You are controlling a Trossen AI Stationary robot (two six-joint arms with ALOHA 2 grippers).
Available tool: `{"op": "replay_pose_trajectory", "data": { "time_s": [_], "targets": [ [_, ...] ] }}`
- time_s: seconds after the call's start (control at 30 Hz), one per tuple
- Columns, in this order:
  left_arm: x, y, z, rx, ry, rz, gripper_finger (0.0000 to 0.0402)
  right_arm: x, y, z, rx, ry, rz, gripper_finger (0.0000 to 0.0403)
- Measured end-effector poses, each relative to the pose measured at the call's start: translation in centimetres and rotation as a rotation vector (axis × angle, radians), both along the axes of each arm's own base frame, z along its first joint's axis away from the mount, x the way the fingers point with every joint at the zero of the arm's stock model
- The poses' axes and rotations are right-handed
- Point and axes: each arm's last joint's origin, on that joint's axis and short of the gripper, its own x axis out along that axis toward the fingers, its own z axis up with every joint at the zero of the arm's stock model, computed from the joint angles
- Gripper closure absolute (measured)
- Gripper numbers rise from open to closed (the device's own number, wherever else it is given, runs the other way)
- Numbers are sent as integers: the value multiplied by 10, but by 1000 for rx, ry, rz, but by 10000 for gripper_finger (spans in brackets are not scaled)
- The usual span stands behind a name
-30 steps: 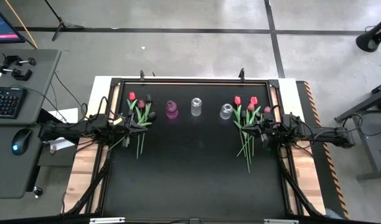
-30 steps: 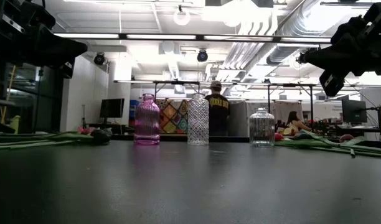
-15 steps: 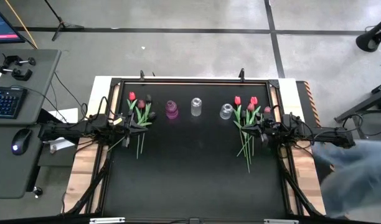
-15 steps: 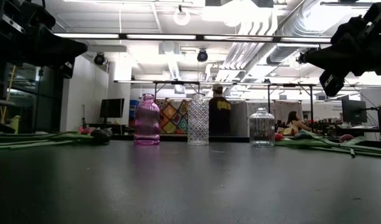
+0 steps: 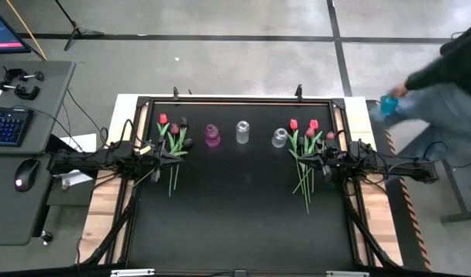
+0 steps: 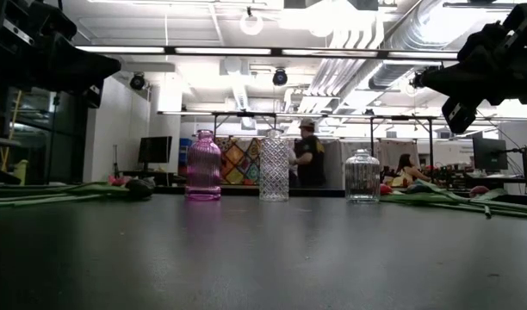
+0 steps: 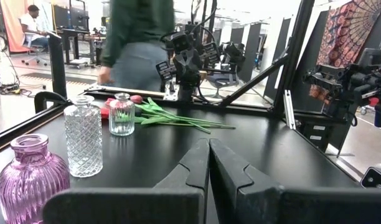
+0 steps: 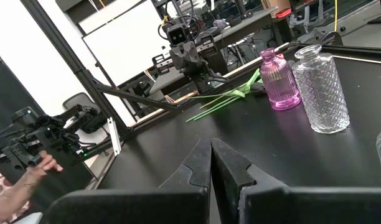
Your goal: Sort flowers into vase by color
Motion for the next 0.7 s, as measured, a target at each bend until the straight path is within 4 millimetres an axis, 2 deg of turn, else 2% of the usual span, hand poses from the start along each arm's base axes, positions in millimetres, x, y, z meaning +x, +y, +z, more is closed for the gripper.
{"op": "replay_pose_trajectory", "data": {
  "time_s": [0.33, 0.7],
  "targets": [
    [0, 0, 5, -70, -47, 0, 402, 0, 0, 0, 0, 0, 0, 402],
    [-1, 1, 8, -26, -84, 48, 402, 0, 0, 0, 0, 0, 0, 402]
  ]
}}
